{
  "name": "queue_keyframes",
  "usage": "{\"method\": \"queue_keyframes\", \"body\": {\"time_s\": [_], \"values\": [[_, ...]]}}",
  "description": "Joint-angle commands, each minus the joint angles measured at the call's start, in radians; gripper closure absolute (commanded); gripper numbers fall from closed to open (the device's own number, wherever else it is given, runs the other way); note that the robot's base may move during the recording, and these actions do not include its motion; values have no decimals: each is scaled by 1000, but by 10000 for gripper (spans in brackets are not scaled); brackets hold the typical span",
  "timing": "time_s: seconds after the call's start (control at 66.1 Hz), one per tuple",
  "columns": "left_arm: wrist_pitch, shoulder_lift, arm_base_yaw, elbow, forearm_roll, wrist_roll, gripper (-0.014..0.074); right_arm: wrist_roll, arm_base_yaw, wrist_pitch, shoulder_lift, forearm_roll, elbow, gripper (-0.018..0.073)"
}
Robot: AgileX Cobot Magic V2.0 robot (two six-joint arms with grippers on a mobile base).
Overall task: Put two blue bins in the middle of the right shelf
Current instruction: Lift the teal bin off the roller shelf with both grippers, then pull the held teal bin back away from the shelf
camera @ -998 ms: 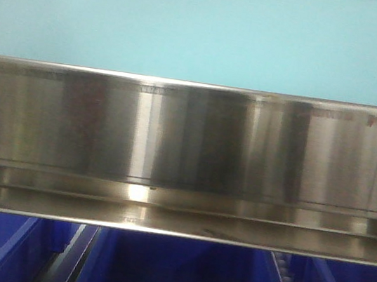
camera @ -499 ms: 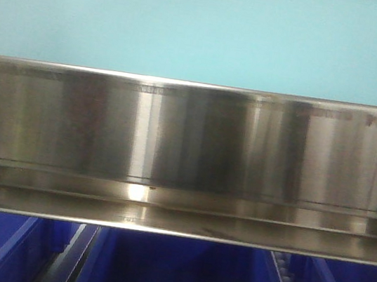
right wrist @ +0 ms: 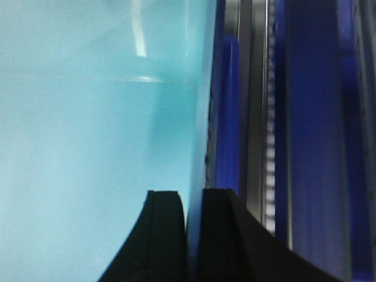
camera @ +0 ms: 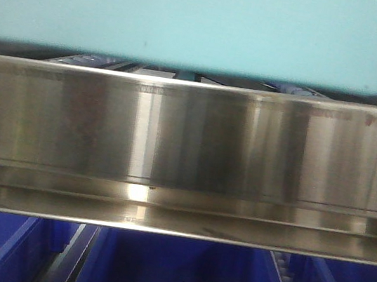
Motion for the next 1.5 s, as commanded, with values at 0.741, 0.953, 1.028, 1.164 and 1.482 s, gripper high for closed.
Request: {"method": "queue_keyframes", "body": {"time_s": [0.741, 0.953, 1.028, 1.164, 1.482], "values": [[-255, -102, -4, -288, 130, 37, 707, -87, 0, -113, -55, -84, -393, 721], [-276, -102, -4, -288, 130, 37, 707, -87, 0, -113, -55, -84, -393, 721], [-288, -102, -4, -288, 133, 37, 707, -87, 0, -113, -55, -84, -393, 721], [-323, -102, -4, -288, 133, 37, 707, -87, 0, -113, -55, -84, -393, 721], [-347, -102, -4, -288, 133, 37, 707, -87, 0, -113, -55, -84, -393, 721]]}}
